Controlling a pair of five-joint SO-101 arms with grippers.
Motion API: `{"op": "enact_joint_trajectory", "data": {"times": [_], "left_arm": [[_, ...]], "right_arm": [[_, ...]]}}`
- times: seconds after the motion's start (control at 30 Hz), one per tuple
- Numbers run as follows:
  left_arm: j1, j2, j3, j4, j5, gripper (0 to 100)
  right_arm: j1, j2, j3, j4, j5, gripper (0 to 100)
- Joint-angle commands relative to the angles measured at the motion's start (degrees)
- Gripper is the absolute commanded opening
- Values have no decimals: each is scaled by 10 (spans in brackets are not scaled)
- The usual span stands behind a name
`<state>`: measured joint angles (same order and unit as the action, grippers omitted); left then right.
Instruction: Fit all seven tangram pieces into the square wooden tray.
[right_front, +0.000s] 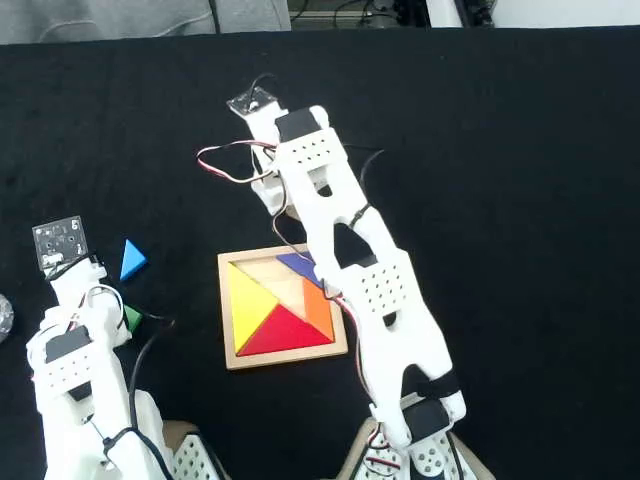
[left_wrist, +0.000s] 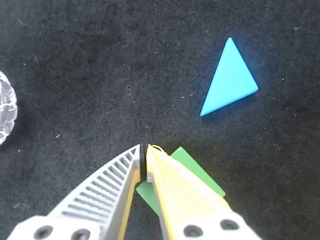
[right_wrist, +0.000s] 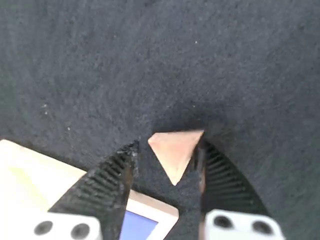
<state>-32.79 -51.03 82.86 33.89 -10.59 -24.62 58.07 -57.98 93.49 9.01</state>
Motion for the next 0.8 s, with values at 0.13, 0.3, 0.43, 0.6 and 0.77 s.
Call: {"op": "enact_joint_trajectory", "data": {"times": [0.13, 0.3, 0.43, 0.6, 0.77], "left_arm": [[7, -7, -24, 1, -3, 33], [7, -7, -24, 1, -3, 33], [7, -7, -24, 1, -3, 33], [7, -7, -24, 1, -3, 33], [7, -7, -24, 1, -3, 33]], "right_arm": [[-10, -2, -25, 5, -8, 347], [-9, 1, -24, 5, -11, 346], [-10, 34, -29, 1, -33, 346], [-5, 53, -53, 1, -62, 329], [-9, 55, -62, -4, -64, 194]]}}
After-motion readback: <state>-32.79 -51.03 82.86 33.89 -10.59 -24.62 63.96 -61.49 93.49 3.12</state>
